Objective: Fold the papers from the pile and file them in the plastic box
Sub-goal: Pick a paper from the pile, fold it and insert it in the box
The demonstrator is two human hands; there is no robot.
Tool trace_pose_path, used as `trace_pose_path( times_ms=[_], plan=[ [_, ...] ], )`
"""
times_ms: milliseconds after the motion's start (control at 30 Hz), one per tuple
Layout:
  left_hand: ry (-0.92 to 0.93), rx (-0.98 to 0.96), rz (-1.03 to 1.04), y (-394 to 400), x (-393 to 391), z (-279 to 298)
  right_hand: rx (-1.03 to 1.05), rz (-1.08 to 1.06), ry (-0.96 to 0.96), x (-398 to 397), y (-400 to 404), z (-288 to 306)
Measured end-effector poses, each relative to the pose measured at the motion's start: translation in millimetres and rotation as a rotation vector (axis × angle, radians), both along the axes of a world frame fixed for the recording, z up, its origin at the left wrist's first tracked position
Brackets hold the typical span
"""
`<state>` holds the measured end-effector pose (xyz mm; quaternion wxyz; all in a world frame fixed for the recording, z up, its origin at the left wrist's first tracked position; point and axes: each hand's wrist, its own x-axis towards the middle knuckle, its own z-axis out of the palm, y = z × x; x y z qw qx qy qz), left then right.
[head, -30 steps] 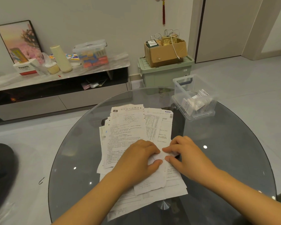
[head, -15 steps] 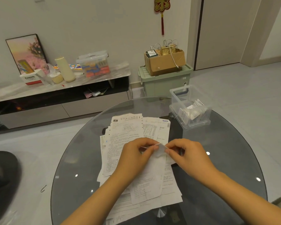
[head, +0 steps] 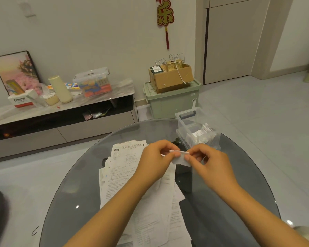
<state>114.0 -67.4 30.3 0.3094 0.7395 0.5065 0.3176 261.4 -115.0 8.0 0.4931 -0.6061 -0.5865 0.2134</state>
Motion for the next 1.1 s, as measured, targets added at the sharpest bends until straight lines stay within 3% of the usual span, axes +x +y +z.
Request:
trace_pose_path(
  times_ms=[367,534,767,968,1101],
  plan=[
    [0.053,0.068,-0.151,54,47,34,0.023,-0.173,-0.049,28,32,20],
    [0.174,0.107,-0.216,86,70,43,0.001,-0.293,-0.326,47,63,30],
    [0.471,0.018,-0.369,123,92,28,-0.361,-0.285,-0.726,62,98,34],
    [0.698,-0.034,-0.469,143,105,24,-0.503,-0.208,-0.881,64,118,33],
    [0.729,-0.07,-0.485,148,110,22,-0.541,-0.171,-0.92,63,126,32]
  ],
)
